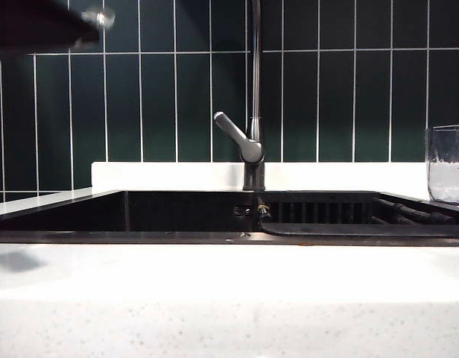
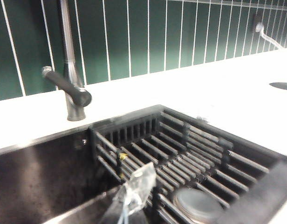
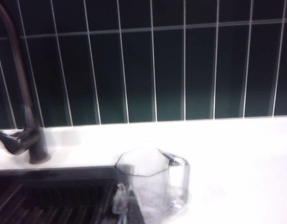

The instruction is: Pick up the mug next to the sink, go to the faucet to get some water, pour the water into the sink, and finally put the mug back to its place.

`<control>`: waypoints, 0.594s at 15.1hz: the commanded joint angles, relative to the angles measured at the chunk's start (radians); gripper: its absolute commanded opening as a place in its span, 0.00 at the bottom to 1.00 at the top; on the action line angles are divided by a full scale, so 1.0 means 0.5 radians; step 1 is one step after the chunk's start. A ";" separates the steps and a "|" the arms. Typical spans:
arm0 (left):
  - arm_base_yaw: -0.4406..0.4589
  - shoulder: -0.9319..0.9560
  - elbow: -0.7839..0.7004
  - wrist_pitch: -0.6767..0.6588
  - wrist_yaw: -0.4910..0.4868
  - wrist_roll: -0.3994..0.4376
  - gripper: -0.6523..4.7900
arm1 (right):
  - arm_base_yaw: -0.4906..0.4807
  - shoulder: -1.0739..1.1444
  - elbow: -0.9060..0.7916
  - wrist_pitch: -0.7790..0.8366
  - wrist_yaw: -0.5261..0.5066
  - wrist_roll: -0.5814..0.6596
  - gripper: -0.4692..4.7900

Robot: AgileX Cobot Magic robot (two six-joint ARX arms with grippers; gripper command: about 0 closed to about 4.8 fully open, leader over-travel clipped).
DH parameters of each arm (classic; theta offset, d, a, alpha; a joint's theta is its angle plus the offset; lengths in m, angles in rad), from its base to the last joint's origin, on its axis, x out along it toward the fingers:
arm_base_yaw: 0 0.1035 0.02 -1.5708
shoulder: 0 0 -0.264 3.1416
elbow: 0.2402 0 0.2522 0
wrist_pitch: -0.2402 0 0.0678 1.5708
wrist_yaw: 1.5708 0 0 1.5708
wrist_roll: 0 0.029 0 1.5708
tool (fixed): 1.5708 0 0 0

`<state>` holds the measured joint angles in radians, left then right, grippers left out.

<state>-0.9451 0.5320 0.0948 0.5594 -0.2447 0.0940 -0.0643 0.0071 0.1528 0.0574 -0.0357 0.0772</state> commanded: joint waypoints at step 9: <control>0.000 -0.298 -0.175 -0.095 -0.011 0.078 0.11 | 0.240 -0.008 -0.195 0.162 0.036 -0.012 0.08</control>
<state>-0.9443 0.3828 0.0055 0.5339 -0.2501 0.1204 0.0448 0.0025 0.0696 0.0959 -0.0250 0.0738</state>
